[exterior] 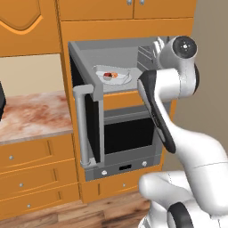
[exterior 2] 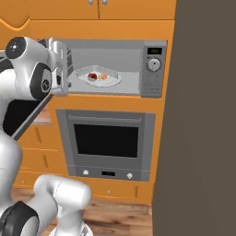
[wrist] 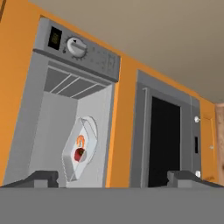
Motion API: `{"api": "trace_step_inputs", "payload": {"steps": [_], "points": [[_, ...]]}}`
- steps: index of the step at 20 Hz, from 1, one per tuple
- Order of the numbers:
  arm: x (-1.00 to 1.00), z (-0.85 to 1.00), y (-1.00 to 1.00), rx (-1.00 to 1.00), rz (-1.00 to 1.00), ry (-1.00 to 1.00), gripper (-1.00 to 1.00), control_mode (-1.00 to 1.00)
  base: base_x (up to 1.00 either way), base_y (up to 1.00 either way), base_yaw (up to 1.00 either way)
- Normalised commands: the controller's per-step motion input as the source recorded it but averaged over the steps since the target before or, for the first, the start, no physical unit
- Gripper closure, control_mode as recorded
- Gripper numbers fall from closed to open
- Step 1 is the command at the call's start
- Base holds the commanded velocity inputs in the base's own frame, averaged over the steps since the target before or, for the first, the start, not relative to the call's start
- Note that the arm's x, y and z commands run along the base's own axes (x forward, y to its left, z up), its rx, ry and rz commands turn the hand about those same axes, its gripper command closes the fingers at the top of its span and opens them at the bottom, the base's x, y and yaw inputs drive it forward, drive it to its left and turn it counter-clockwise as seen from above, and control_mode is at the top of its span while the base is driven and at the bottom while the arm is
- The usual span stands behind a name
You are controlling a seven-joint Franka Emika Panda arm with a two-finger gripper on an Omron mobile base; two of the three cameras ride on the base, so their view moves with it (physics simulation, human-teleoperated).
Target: Place the tupperware containing the shrimp and bell pepper meal in the microwave. Close the microwave door and press the start button to reheat the meal.
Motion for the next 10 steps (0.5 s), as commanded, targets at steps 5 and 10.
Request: {"api": "trace_step_inputs", "payload": {"steps": [5,10], "points": [[-1.00,0.34,0.37,0.04,-0.03,0.02,-1.00,-1.00,0.00,0.00,0.00],[-1.00,0.15,0.28,0.05,0.00,0.00,-1.00,-1.00,0.00,0.00,0.00]]}}
